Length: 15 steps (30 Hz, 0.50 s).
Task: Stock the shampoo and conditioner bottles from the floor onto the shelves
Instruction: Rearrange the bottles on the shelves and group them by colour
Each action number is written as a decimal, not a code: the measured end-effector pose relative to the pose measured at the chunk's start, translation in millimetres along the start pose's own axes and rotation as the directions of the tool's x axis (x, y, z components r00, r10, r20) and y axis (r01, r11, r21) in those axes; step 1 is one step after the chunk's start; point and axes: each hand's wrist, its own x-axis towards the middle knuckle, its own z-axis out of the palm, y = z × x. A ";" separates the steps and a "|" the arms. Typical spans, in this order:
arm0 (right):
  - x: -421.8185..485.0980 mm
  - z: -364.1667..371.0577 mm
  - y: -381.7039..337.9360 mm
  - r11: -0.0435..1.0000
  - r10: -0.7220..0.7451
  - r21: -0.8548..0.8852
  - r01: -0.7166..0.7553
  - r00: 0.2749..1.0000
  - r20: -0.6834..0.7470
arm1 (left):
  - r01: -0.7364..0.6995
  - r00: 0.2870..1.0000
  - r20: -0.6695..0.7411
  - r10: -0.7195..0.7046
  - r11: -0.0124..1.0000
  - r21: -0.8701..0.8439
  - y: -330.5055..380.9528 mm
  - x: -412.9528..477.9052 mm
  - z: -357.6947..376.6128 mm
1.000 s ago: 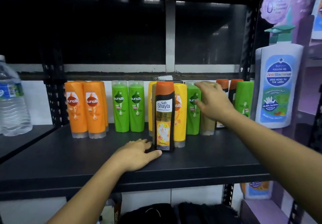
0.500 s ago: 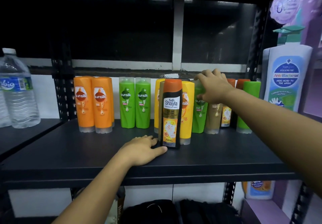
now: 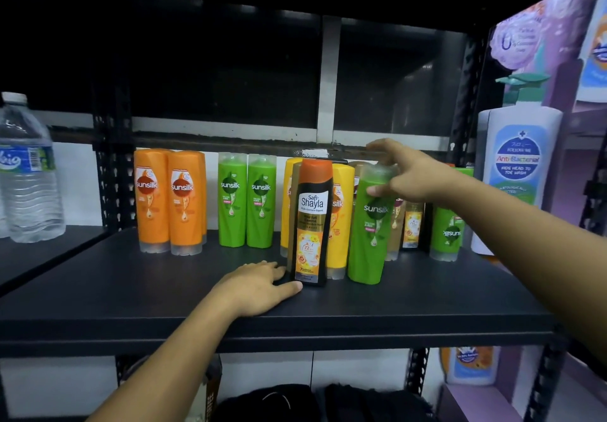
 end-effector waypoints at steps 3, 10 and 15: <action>-12.4 9.3 7.2 0.971 0.032 0.241 -0.008 0.995 -0.097 | 0.011 1.000 -0.011 -0.011 1.000 0.004 -0.4 0.0 0.7; -53.9 57.3 28.0 0.889 0.108 0.431 -0.152 0.986 0.124 | 0.022 0.999 -0.050 -0.022 1.000 0.003 1.1 -2.9 0.4; -88.0 94.2 51.3 0.916 0.142 0.300 -0.266 0.916 0.376 | 0.051 0.986 -0.158 -0.053 0.999 -0.021 -0.6 -6.9 1.8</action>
